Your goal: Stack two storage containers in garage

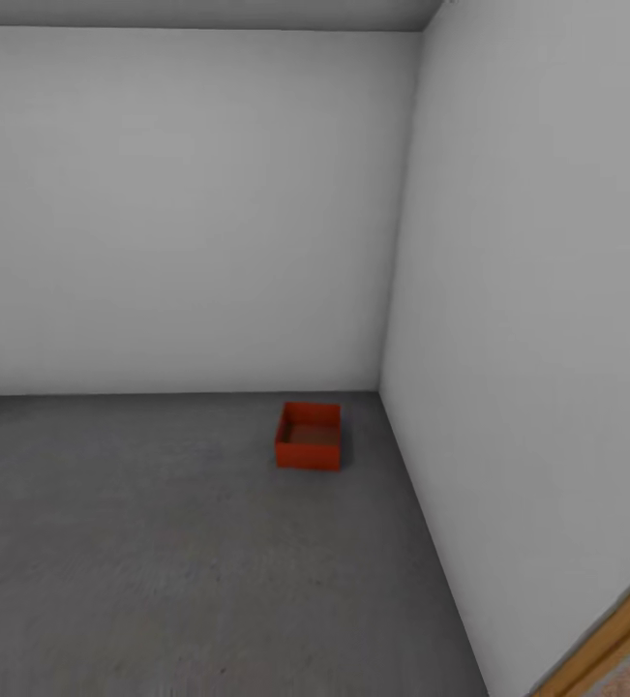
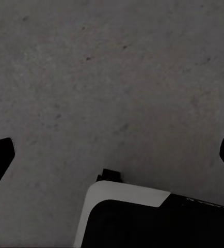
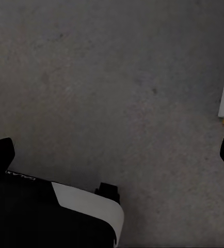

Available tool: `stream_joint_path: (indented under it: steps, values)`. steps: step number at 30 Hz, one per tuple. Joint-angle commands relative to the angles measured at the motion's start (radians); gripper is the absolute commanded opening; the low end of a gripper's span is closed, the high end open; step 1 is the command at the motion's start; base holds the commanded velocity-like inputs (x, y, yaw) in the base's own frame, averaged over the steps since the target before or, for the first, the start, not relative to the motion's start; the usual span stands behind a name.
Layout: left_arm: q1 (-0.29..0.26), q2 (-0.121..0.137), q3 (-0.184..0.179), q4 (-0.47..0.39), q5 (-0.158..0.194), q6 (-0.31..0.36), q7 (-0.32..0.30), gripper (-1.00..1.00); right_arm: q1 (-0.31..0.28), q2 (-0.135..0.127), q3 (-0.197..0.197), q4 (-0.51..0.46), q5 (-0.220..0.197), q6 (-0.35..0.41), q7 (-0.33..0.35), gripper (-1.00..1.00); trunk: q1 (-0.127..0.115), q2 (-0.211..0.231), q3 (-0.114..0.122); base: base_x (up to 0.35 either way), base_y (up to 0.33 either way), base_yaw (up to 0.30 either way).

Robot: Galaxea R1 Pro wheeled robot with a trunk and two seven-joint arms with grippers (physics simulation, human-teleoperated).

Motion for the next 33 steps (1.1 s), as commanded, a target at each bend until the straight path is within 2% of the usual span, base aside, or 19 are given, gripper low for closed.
stream_joint_path:
  steps: [1,7,15,33]
  values:
    - [-0.001,0.0,0.005,0.001,-0.002,-0.004,-0.001,1.0,-0.001,0.0,0.0,0.001,0.009,-0.003,0.0,1.0,0.0,-0.002,-0.002,-0.336,0.0,0.0]
    - [-0.001,0.0,0.005,0.001,-0.002,-0.004,-0.001,1.0,-0.001,0.0,0.001,0.001,0.009,-0.003,0.0,1.0,0.0,-0.002,0.005,-0.294,0.0,0.0]
    - [-0.001,-0.001,0.005,0.001,-0.001,-0.004,0.002,1.0,-0.001,0.001,0.002,0.009,0.009,-0.003,0.0,1.0,0.0,-0.002,0.017,-0.049,0.0,-0.057]
    - [-0.001,-0.001,0.005,0.001,-0.001,0.001,0.0,1.0,-0.001,0.001,0.0,0.01,0.009,-0.003,0.0,1.0,0.0,-0.002,0.028,-0.001,0.0,-0.263]
